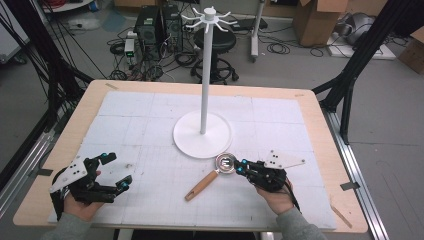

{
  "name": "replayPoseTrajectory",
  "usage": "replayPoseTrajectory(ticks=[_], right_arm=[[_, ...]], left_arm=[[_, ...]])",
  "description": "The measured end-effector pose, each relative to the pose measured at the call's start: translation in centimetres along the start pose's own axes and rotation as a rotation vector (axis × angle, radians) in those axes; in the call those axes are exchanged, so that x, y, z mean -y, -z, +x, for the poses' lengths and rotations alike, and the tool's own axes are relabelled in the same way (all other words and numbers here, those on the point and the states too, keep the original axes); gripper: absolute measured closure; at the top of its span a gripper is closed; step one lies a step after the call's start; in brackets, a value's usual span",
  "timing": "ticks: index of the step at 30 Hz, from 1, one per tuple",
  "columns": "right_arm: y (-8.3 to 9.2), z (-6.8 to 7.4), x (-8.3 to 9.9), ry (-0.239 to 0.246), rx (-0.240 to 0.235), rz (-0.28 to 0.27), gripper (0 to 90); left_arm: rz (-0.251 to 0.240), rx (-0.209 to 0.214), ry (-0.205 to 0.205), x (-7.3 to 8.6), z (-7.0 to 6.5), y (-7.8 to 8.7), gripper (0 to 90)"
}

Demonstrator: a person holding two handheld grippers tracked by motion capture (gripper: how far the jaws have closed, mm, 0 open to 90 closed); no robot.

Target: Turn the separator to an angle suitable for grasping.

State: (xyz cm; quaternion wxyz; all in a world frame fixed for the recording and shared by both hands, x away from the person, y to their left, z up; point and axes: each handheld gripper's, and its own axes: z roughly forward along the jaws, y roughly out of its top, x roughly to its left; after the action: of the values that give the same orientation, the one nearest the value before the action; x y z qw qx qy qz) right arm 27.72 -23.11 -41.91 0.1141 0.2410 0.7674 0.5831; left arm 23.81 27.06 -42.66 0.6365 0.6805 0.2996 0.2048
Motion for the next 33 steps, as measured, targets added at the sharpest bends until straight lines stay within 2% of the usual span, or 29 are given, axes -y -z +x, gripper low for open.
replayPoseTrajectory(ticks=[4,12,18,27,33], right_arm=[[-0.8,0.1,0.1,-0.001,-0.010,0.027,90.0],[-1.8,0.1,-0.1,-0.024,-0.019,0.041,90.0],[-2.5,0.3,-0.2,-0.022,-0.021,0.051,90.0],[-4.1,0.8,-0.4,-0.009,-0.037,0.108,90.0],[-5.2,0.8,-0.4,-0.021,-0.034,0.157,90.0]], left_arm=[[0.002,-0.002,0.002,0.0,0.0,0.0,1.7],[0.005,-0.006,-0.001,0.1,0.0,0.2,1.7],[0.009,-0.005,-0.003,0.1,0.0,0.1,1.7],[0.013,-0.009,-0.002,0.1,-0.1,0.0,1.7],[0.016,-0.007,-0.004,0.2,0.0,0.1,1.7]])
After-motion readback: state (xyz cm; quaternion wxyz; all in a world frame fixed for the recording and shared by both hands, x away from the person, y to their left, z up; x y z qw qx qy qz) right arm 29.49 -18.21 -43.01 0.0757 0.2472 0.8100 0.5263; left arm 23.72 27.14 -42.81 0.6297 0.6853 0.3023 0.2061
